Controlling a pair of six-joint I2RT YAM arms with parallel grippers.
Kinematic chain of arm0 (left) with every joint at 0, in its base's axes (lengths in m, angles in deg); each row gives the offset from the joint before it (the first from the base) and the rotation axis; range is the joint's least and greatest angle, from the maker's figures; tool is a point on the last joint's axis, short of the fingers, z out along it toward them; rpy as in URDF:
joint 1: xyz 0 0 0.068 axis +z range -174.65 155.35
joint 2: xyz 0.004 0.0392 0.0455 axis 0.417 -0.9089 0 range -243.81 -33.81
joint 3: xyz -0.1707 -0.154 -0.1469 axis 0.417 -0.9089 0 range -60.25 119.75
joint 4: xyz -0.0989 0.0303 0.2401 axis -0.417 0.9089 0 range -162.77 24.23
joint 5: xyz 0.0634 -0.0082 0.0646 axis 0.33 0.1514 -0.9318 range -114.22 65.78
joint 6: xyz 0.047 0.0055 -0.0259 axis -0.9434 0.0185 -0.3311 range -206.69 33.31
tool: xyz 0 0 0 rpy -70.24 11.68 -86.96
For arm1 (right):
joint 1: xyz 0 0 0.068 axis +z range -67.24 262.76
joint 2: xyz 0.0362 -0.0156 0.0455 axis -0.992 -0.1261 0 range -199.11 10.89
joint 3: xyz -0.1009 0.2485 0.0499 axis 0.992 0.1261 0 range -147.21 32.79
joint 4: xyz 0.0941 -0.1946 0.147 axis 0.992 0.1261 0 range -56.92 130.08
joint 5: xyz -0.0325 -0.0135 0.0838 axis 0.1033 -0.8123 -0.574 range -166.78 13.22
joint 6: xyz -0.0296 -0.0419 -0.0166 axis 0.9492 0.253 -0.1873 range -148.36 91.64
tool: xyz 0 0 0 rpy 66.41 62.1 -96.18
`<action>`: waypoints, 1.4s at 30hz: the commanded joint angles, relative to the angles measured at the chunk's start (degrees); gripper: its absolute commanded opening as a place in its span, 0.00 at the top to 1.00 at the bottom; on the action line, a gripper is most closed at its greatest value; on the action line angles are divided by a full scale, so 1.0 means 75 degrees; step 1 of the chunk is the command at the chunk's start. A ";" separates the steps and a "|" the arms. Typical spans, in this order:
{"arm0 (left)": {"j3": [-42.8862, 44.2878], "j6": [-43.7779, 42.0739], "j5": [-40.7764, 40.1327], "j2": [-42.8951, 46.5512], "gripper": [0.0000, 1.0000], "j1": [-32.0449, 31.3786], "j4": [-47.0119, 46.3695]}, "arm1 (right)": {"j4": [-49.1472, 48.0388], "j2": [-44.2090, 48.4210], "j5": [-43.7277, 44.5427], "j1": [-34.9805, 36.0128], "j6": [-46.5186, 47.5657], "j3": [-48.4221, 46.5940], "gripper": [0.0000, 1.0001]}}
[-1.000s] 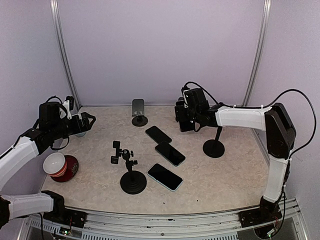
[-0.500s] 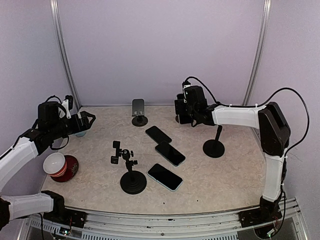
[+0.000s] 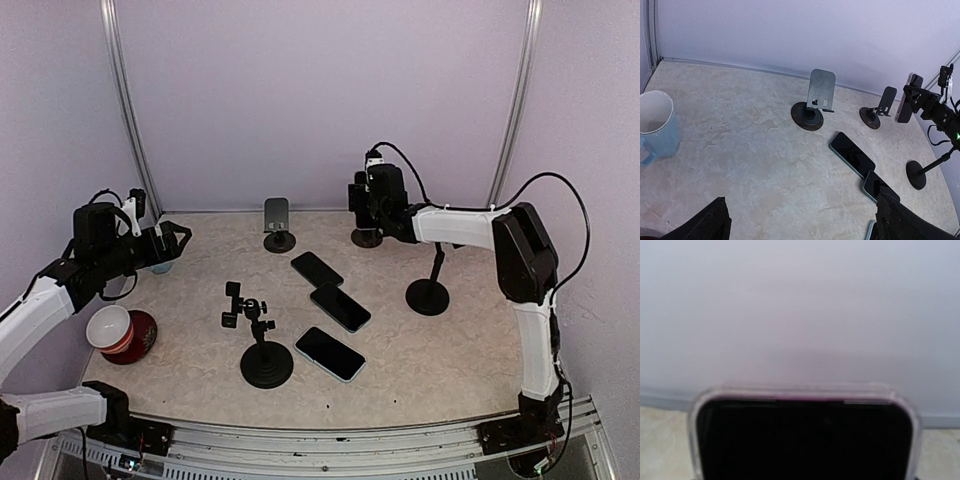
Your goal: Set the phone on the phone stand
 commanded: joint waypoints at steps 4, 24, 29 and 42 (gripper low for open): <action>-0.0086 -0.0013 -0.0188 0.0080 0.01 -0.0267 -0.0107 | -0.0969 -0.0444 0.0097 -0.0283 0.0130 -0.0906 0.45; -0.0103 0.0006 -0.0235 -0.0175 0.01 -0.0633 -0.0085 | -0.1882 -0.1444 0.0071 -0.0500 0.0504 -0.1661 0.46; -0.0114 -0.0002 -0.0218 -0.0165 0.01 -0.0610 -0.0093 | -0.2011 -0.1518 0.0039 -0.0603 0.0533 -0.1545 0.46; -0.0127 0.0034 -0.0019 -0.0317 0.01 -0.0486 -0.0189 | -0.2373 -0.1768 -0.0447 -0.0781 0.0650 -0.1558 0.46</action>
